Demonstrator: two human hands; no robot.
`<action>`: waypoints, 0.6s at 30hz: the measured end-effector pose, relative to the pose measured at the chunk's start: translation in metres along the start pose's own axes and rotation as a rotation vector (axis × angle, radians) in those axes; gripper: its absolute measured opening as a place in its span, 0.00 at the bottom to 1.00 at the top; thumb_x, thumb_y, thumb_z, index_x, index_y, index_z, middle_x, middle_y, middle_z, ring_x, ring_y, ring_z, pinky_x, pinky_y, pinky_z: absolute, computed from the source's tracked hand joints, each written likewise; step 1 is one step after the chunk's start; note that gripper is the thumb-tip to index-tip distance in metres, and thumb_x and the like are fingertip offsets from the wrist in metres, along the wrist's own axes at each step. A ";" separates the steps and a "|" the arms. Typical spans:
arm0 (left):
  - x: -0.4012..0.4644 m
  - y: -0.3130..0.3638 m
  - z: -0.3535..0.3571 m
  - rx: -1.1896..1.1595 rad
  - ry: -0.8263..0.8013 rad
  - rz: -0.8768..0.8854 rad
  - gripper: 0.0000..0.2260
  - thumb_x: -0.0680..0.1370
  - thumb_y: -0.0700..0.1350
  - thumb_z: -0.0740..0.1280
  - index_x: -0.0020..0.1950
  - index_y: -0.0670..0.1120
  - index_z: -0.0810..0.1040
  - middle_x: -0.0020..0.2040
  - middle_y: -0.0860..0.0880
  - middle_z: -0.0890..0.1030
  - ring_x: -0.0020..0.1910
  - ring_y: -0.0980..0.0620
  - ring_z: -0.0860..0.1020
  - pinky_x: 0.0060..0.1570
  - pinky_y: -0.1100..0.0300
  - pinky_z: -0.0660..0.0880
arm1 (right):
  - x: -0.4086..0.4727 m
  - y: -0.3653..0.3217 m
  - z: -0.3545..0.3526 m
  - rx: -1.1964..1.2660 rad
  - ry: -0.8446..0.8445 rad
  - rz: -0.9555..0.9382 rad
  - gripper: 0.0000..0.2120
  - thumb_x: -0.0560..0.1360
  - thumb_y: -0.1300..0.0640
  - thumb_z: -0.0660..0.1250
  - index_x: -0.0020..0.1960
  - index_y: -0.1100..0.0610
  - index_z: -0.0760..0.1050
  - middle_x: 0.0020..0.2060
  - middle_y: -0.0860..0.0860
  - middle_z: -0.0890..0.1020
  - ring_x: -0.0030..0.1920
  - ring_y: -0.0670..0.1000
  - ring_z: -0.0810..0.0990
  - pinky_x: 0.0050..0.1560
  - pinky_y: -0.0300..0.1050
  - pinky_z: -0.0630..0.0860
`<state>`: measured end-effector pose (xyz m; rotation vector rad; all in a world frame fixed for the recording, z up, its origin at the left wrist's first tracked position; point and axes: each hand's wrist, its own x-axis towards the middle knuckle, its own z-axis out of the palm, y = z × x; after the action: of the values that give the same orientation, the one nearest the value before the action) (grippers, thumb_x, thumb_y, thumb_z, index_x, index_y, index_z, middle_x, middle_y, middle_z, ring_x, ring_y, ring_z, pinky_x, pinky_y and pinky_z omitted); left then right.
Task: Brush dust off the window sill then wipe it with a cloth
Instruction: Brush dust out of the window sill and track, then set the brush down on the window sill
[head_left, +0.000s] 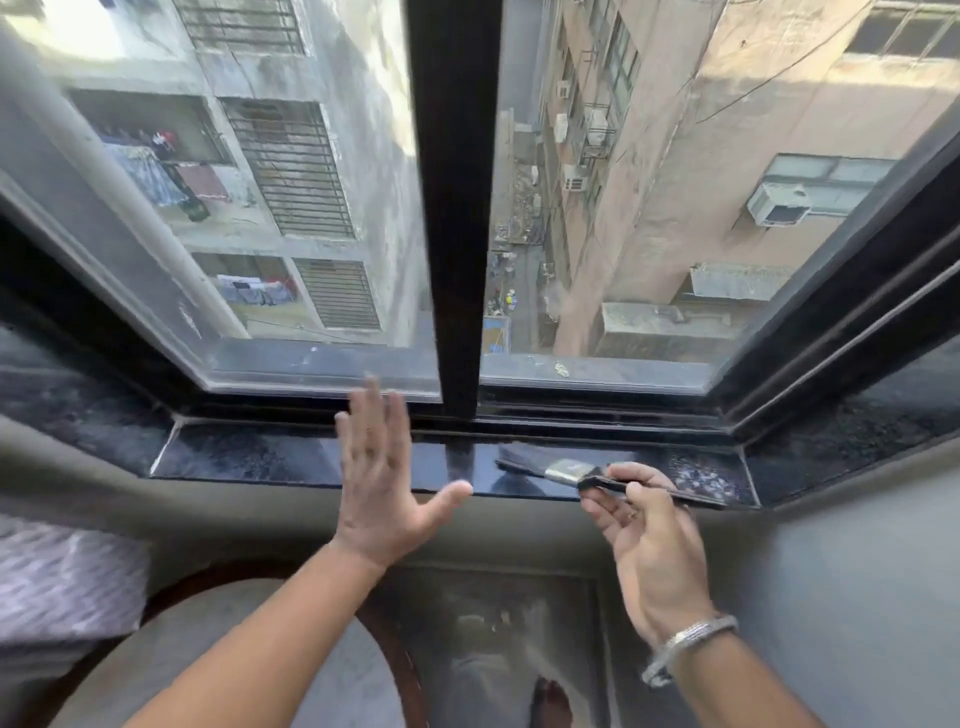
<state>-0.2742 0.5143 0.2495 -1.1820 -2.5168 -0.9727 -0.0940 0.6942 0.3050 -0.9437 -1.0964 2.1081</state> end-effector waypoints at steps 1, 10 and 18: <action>0.000 -0.007 -0.017 0.018 -0.083 0.207 0.48 0.73 0.68 0.65 0.81 0.45 0.45 0.79 0.35 0.52 0.79 0.33 0.51 0.76 0.38 0.47 | -0.001 0.009 0.015 -0.008 -0.071 0.046 0.15 0.79 0.68 0.54 0.44 0.58 0.78 0.38 0.54 0.85 0.40 0.53 0.83 0.43 0.43 0.82; 0.011 -0.112 -0.140 0.287 -0.615 0.185 0.29 0.80 0.61 0.55 0.79 0.53 0.59 0.63 0.44 0.78 0.58 0.43 0.78 0.58 0.48 0.74 | 0.009 0.091 0.157 -0.134 -0.605 0.284 0.06 0.72 0.66 0.70 0.48 0.61 0.83 0.46 0.61 0.86 0.46 0.58 0.86 0.45 0.43 0.81; 0.003 -0.181 -0.146 0.499 -0.524 -0.092 0.32 0.74 0.60 0.71 0.75 0.50 0.71 0.70 0.51 0.76 0.69 0.49 0.73 0.68 0.50 0.68 | 0.054 0.140 0.209 -1.342 -0.806 -0.618 0.05 0.72 0.52 0.73 0.46 0.52 0.84 0.43 0.51 0.86 0.45 0.53 0.83 0.46 0.48 0.79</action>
<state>-0.4249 0.3385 0.2753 -1.2775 -2.9659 -0.0060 -0.3148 0.5719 0.2553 -0.0379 -2.8688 1.0017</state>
